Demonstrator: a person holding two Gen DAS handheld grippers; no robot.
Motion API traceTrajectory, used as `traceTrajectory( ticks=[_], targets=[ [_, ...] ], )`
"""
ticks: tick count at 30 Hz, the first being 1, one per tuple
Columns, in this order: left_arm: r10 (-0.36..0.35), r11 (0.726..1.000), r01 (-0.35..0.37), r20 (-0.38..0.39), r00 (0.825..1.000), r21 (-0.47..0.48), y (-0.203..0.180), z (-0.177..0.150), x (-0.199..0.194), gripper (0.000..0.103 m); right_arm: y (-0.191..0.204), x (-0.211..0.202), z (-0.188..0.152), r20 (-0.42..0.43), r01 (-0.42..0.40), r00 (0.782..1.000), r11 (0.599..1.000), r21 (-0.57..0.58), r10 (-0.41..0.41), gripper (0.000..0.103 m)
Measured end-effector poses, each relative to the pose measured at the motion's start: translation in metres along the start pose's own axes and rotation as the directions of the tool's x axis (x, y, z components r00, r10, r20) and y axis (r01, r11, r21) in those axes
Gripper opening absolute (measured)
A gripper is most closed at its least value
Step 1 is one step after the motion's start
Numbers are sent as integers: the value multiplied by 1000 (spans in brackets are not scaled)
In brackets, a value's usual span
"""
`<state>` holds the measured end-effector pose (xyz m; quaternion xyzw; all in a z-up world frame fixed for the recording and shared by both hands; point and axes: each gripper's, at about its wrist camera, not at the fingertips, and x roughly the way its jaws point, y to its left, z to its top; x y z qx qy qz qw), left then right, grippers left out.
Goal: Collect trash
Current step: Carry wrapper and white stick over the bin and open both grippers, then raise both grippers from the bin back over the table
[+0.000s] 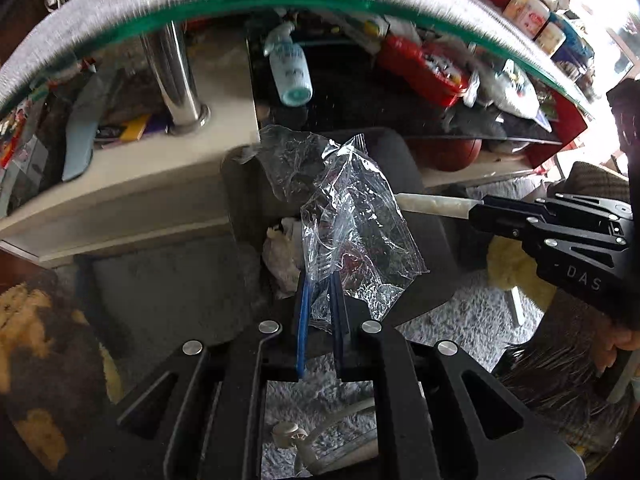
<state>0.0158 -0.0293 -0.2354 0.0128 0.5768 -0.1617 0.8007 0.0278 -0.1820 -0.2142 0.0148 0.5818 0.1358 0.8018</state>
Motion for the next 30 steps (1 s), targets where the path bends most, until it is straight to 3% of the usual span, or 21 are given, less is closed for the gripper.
traceTrajectory(
  ticks=[5, 9, 10, 12, 13, 16, 19, 21, 24, 30],
  targets=[
    [-16, 1000, 15, -15, 1000, -11, 8, -2, 10, 9, 2, 10, 5, -3, -26, 1000, 1000, 16, 26, 15],
    [-22, 999, 22, -29, 999, -27, 11, -2, 14, 16, 1, 18, 10, -20, -67, 997, 996, 54, 68, 17],
    [-22, 999, 21, -32, 999, -30, 13, -1, 14, 17, 1, 19, 10, -22, -64, 998, 996, 58, 65, 22],
    [-13, 999, 12, -35, 999, -36, 14, -1, 16, 28, -2, 21, 11, -14, -51, 999, 996, 74, 52, 49],
    [-10, 999, 8, -35, 999, -40, 15, -1, 16, 31, -3, 20, 11, -5, -47, 999, 996, 81, 47, 68],
    [-5, 999, 4, -33, 999, -50, 17, 1, 15, 44, -6, 15, 13, 26, -34, 999, 995, 93, 32, 73],
    [6, 999, -7, -27, 1000, -51, 17, 2, 12, 64, -11, 10, 14, 61, -1, 998, 994, 112, -5, 86],
    [14, 999, -15, -23, 1000, -45, 16, 4, 9, 77, -15, 6, 15, 79, 4, 997, 993, 122, -14, 90],
    [37, 999, -37, -20, 999, -32, 12, 8, 2, 88, -21, -3, 18, 100, -6, 995, 990, 144, -8, 92],
    [73, 997, -71, 71, 995, -34, 5, 31, -40, 95, -27, -42, 35, 198, -23, 980, 987, 158, -9, 92]
  ],
)
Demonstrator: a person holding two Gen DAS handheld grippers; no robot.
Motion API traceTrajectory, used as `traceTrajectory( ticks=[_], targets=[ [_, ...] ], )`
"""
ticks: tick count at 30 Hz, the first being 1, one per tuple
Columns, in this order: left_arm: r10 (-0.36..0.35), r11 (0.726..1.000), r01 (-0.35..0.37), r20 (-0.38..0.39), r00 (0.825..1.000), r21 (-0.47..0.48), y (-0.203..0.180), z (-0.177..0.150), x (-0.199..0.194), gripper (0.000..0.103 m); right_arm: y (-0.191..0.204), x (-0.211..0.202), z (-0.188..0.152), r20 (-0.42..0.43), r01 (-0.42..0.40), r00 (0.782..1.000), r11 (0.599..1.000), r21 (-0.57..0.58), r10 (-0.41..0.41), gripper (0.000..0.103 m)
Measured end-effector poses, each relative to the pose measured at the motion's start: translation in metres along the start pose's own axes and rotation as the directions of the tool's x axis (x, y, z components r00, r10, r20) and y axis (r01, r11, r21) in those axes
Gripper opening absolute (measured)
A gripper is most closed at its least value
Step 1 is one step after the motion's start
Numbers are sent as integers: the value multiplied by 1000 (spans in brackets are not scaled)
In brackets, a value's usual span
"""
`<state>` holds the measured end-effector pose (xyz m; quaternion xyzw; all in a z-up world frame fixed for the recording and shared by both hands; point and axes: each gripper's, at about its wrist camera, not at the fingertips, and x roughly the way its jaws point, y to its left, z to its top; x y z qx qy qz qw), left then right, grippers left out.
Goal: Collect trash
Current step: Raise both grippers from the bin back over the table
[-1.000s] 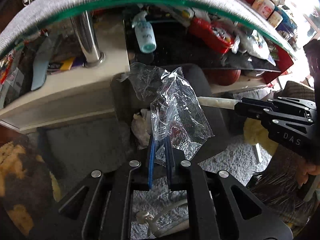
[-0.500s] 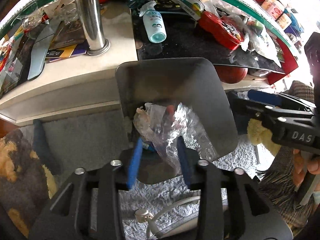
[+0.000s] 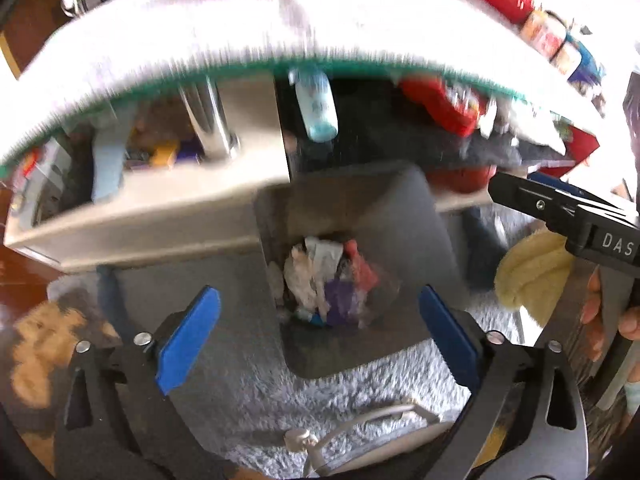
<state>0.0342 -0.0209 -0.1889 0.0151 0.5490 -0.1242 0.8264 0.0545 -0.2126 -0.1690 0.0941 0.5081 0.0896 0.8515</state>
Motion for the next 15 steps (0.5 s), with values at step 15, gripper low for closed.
traceTrajectory(
  ticks=[15],
  targets=[
    [81, 995, -66, 204, 976, -79, 24, 106, -81, 95, 11, -64, 110, 214, 24, 977, 998, -49, -13, 94]
  ],
)
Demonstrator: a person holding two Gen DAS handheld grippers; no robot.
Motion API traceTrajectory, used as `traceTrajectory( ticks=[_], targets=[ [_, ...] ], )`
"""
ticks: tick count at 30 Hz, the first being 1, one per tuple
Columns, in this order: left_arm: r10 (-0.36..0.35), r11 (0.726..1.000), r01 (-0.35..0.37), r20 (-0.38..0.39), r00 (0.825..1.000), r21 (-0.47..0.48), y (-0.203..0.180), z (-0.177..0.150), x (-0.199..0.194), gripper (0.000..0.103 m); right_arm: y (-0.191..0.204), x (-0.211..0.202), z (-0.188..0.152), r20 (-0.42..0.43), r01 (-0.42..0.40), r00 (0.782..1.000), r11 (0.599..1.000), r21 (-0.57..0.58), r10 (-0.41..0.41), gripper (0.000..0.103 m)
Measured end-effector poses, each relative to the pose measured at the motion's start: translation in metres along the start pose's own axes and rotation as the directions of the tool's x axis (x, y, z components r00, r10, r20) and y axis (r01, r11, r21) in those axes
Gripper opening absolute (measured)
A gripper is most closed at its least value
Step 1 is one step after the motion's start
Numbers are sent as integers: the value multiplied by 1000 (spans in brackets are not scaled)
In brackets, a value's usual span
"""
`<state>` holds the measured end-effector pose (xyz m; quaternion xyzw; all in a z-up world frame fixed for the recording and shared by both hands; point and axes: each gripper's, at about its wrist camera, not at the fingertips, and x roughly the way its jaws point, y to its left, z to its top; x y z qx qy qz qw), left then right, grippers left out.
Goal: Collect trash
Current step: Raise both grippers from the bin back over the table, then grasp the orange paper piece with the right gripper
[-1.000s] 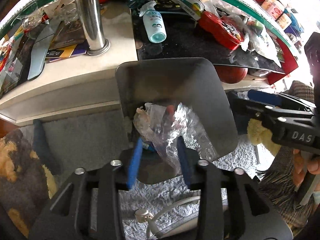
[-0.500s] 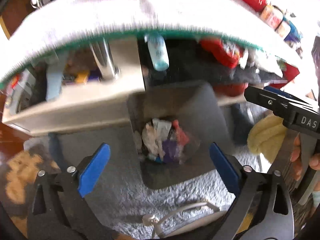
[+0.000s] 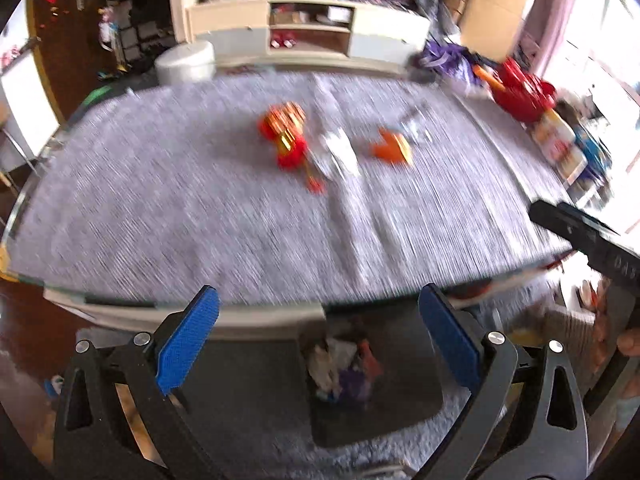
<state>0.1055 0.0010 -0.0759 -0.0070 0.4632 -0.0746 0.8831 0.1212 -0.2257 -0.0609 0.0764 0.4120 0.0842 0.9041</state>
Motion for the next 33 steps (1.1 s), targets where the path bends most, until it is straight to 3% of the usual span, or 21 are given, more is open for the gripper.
traceTrajectory(
  ticks=[5, 11, 15, 17, 23, 30, 31, 33],
  targets=[
    [32, 999, -32, 38, 999, -23, 13, 35, 2, 95, -2, 17, 23, 0, 15, 1000, 1000, -15, -15, 94],
    [50, 999, -51, 24, 998, 15, 16, 58, 31, 95, 5, 46, 41, -7, -10, 1000, 998, -56, 10, 92],
    [42, 999, -42, 8, 999, 29, 19, 64, 53, 93, 10, 75, 52, -46, -68, 997, 997, -32, 66, 68],
    [12, 1000, -12, 4, 1000, 23, 20, 68, 62, 87, 16, 89, 55, -63, -80, 995, 996, -38, 77, 59],
    [-59, 995, 61, -17, 998, 85, 2, 77, 80, 69, 35, 131, 59, -119, -102, 989, 991, -83, 92, 49],
    [-89, 991, 93, -40, 995, 100, -9, 87, 103, 65, 41, 154, 60, -133, -107, 987, 982, -155, 87, 31],
    [-90, 991, 94, -43, 995, 100, -10, 89, 106, 65, 42, 153, 61, -133, -119, 986, 980, -161, 98, 17],
    [-90, 991, 94, -48, 995, 99, -11, 92, 112, 64, 44, 151, 62, -138, -121, 986, 976, -179, 97, 16]
  ],
)
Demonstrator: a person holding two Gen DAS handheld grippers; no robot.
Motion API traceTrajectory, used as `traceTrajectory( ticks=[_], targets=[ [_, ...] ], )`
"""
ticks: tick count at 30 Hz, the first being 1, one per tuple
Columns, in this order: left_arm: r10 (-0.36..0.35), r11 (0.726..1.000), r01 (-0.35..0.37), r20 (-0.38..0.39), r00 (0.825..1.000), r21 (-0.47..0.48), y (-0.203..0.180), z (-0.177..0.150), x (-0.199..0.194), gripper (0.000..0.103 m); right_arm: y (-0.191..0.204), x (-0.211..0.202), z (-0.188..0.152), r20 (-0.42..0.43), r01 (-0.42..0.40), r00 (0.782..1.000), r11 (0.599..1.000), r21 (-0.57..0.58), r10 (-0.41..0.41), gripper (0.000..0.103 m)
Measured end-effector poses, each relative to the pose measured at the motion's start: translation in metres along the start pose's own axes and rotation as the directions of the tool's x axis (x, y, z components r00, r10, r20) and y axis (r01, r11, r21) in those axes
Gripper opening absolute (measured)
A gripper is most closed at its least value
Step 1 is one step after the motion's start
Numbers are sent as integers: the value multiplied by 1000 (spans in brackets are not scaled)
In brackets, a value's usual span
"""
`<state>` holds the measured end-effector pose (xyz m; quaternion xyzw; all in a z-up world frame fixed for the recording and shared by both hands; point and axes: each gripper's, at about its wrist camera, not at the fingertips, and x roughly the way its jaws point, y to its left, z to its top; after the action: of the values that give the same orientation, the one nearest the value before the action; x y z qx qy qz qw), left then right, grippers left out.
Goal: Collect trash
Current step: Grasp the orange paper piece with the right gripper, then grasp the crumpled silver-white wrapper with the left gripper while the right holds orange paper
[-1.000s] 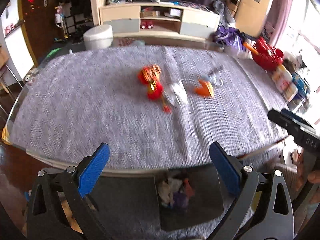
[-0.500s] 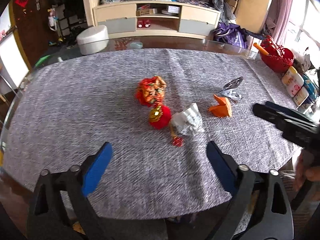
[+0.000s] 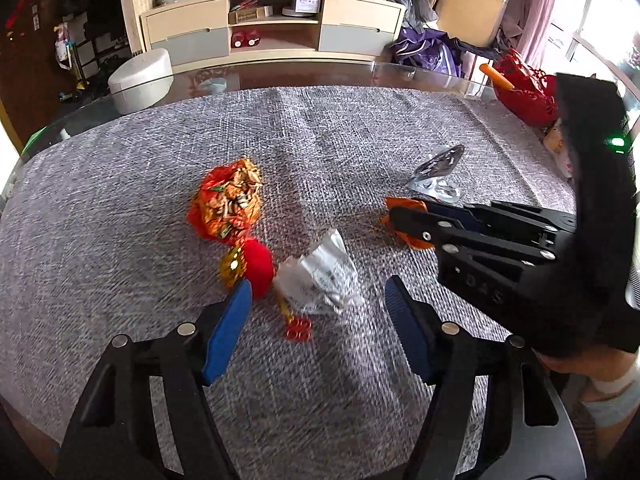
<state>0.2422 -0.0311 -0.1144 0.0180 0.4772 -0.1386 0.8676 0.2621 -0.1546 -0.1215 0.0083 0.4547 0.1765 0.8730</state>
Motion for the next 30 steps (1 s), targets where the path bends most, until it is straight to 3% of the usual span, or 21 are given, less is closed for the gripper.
traceTrajectory(
  ticks=[6, 22, 23, 24, 26, 30],
  targets=[
    [35, 999, -36, 31, 999, 33, -8, 11, 6, 64, -16, -6, -1, 8, -46, 999, 998, 47, 45, 14],
    [83, 992, -88, 57, 995, 94, -23, 16, 15, 64, -53, -26, -8, 13, -41, 999, 989, 140, 40, 13],
    [91, 990, -97, 62, 994, 105, -25, 16, 16, 57, -54, -26, -9, 12, -42, 999, 988, 145, 41, 13],
    [95, 988, -102, 64, 993, 112, -26, 16, 16, 41, -57, -26, -9, 11, -43, 999, 988, 151, 42, 13],
    [71, 994, -71, 3, 997, 82, -22, 14, 26, 21, -59, -28, -11, 13, -42, 999, 986, 159, 41, 13],
    [50, 997, -50, -1, 999, 53, -14, 4, 31, 21, -60, -33, -11, 18, -33, 999, 986, 162, 31, 13]
  ],
)
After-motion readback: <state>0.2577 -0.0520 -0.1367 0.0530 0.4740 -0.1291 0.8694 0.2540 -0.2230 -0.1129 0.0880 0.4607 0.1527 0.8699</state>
